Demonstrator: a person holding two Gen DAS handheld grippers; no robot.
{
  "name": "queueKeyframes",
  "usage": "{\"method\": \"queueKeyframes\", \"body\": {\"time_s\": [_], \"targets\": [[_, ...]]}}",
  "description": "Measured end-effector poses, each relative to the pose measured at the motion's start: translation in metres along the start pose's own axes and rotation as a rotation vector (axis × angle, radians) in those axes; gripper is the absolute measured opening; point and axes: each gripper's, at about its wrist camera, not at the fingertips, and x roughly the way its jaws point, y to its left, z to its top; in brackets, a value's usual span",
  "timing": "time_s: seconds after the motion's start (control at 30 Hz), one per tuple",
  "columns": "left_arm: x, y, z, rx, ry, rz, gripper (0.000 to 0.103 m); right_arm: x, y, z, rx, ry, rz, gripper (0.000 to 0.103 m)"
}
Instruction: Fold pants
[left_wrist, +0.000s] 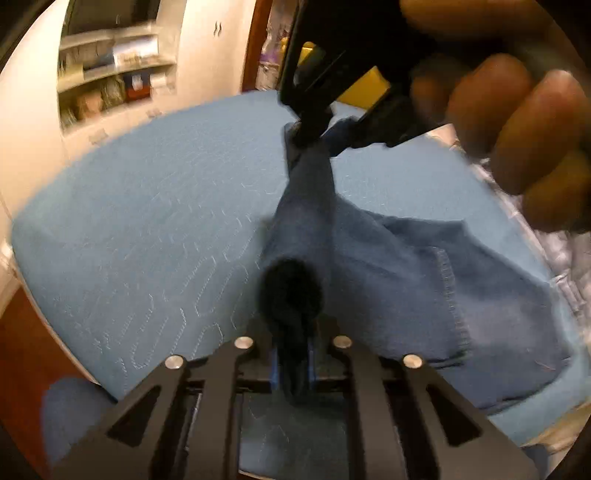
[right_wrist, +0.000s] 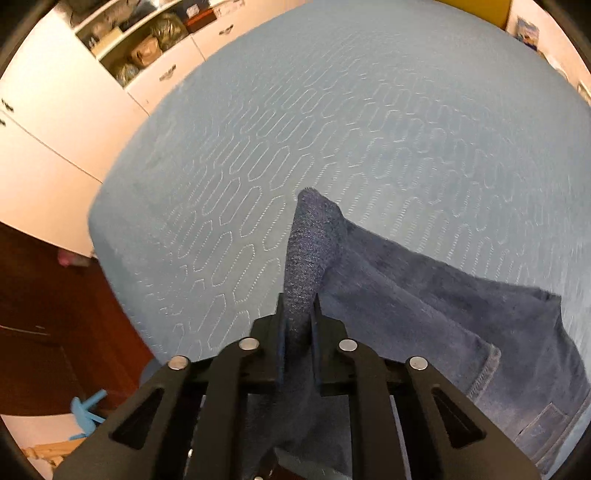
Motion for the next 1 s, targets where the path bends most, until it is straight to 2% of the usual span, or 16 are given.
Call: {"method": "queueKeyframes", "body": {"time_s": [0.1,0.2,0.3,0.43,0.53,0.6,0.67,0.73,0.77,0.83,0.93,1.0], "targets": [[-0.027,-0.031,0.007,0.094,-0.101,0.035,0.01,-0.044,-0.041,-0.015,0.05,-0.07,0.067,0.009],[-0.061,-0.082,0.014,0.221,-0.208,0.041,0.01,-0.107,-0.098,-0.041,0.1,-0.167,0.137,0.009],[-0.092,-0.16,0.005,0.403,-0.312,0.0,0.01,-0.163,-0.163,-0.079,0.175,-0.266,0.167,0.009],[-0.11,-0.257,-0.034,0.598,-0.371,-0.086,0.01,-0.21,-0.265,-0.147,0.284,-0.35,0.156,0.009],[-0.1,-0.312,-0.075,0.726,-0.362,-0.135,0.01,-0.207,-0.346,-0.2,0.39,-0.364,0.136,0.009],[-0.078,-0.348,-0.113,0.838,-0.344,-0.147,0.01,-0.185,-0.395,-0.229,0.446,-0.35,0.147,0.009],[-0.054,-0.361,-0.141,0.912,-0.307,-0.136,0.01,-0.146,-0.43,-0.249,0.482,-0.298,0.142,0.009],[-0.034,-0.37,-0.164,0.999,-0.297,-0.113,0.019,-0.117,-0.451,-0.258,0.494,-0.257,0.134,0.016],[-0.03,-0.372,-0.173,1.042,-0.312,-0.09,0.023,-0.104,-0.458,-0.263,0.506,-0.243,0.154,0.024],[-0.028,-0.365,-0.179,1.084,-0.366,-0.058,0.046,-0.1,-0.465,-0.269,0.508,-0.27,0.202,0.025],[-0.034,-0.365,-0.179,1.112,-0.426,-0.032,0.047,-0.105,-0.474,-0.267,0.489,-0.276,0.207,0.031],[-0.035,-0.376,-0.186,1.141,-0.466,-0.021,0.047,-0.113,-0.494,-0.279,0.488,-0.282,0.215,0.036]]}}
